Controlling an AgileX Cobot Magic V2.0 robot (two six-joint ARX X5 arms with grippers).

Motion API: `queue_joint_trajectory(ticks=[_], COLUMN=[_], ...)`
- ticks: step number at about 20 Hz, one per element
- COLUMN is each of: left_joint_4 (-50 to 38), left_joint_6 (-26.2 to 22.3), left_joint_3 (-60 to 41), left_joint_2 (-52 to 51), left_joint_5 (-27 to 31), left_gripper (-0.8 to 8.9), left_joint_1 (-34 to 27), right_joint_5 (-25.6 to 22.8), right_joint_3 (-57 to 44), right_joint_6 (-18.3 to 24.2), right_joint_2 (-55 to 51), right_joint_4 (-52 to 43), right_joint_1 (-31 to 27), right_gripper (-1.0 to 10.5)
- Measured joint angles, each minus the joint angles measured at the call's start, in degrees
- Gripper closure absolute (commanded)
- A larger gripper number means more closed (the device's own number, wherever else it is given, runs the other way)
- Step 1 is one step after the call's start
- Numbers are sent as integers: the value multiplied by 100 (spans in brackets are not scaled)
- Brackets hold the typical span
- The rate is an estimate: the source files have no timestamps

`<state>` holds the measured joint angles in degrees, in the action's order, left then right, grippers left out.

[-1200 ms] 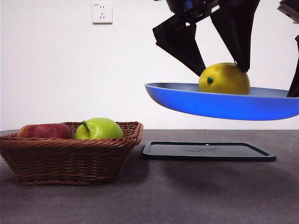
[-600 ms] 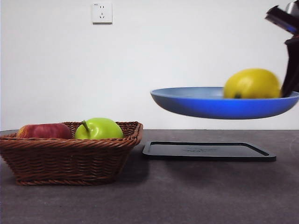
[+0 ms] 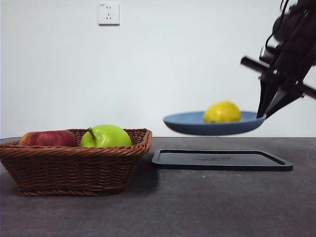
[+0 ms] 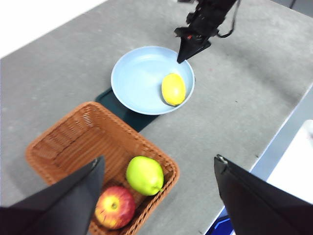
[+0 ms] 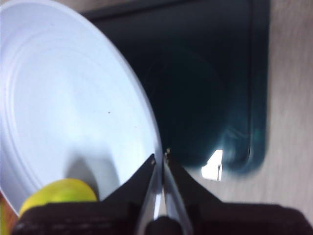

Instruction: Take the lemon from the basket,put the lemon in the plate,hand out the plate

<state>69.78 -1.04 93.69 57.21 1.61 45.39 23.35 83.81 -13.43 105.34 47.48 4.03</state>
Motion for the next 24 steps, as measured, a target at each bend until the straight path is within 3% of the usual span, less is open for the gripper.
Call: queue_joint_trajectory(ticks=[7,16,20,24], left_joint_4=[302,216,214,87], left_joint_6=[0,0,0,0], left_joint_3=[0,0,0,0], left_joint_2=[-31,-33,-33,0], left_joint_5=[39,107,109,122], left_gripper=[426,426,426,426], left_joint_1=[-2,-2,-2,-2], right_joint_5=[-2,-302,-393,-402], right_joint_3=[348,348,350,352], right_joint_6=[-212,-219,-103,42], right_joint_2=[946,1016,1016,1016], right_joint_4=[-280,-269,-271,-267], right_joint_1=[-284,-389,-365,-367], right_gripper=[943,918,761,700])
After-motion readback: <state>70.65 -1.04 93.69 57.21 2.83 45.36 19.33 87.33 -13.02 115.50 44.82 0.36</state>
